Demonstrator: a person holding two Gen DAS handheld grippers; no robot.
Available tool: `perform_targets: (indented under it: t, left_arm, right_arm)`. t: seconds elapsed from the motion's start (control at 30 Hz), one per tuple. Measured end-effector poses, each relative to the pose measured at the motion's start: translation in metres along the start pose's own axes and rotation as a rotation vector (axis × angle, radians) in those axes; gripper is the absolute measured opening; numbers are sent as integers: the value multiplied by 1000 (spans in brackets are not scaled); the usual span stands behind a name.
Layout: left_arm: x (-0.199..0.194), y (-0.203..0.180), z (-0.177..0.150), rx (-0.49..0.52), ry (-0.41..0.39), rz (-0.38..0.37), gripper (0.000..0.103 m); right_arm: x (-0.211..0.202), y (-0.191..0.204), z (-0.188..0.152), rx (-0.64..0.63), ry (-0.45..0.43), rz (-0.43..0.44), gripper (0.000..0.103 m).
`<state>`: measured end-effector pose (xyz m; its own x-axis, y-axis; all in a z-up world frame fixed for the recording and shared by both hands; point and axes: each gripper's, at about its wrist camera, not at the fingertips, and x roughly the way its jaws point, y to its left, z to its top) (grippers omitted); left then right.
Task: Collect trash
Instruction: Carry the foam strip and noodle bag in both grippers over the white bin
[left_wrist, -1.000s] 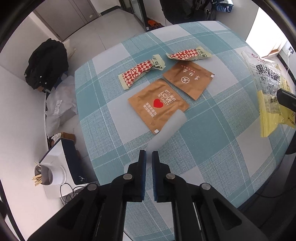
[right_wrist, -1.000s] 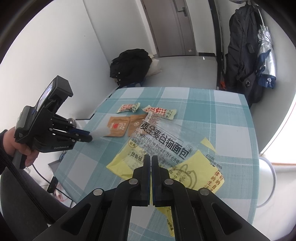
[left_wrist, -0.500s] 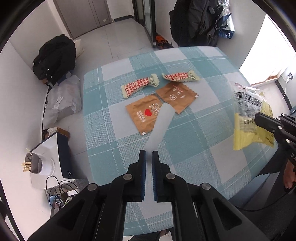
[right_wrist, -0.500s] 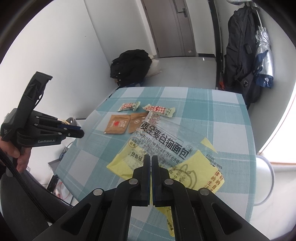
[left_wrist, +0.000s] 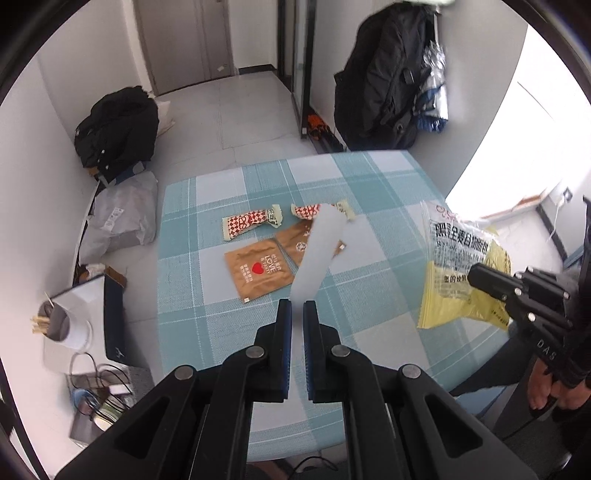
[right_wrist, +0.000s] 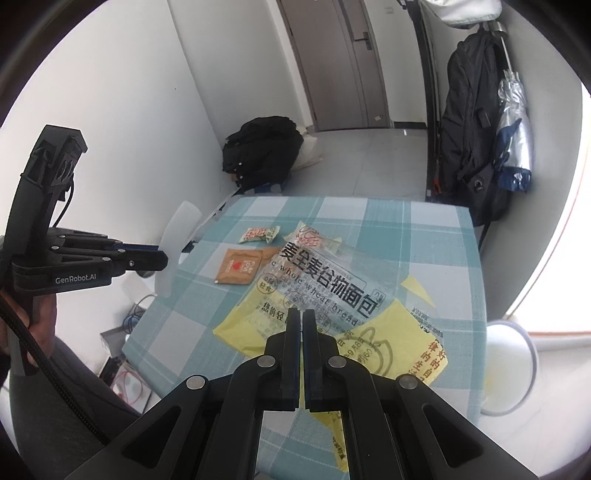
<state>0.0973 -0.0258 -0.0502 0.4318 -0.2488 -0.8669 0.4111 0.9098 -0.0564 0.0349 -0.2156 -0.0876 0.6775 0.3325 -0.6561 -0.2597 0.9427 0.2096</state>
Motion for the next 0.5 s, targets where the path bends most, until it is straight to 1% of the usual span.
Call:
perform_targets:
  t: [0.1,0.23,0.33,0.4,0.47,0.5]
  left_arm:
    - [-2,-2,0,-45,-28,40,3]
    - [-6,-5,2,-89,-58,32,3]
    - [-12,-11,4,-107,-93,23,3]
    - [-18,-13,5,-138,-125,22,3]
    - [-22,-11,6,-187,-152,-15,3]
    - [-24,-11,7,-210,-169,-19,3]
  right_arm:
    - [-7,-3,3,4,-17,-8,1]
    - [-13,-4,10,7,-35,0,1]
    - [-18,-4,16,-4,-45,9,1]
    - [-22,-5,20,-13,-55,10,1]
    - [-26,-7,24,-15,-65,13,0]
    - [-29,-8,26,-14,-70,13,1]
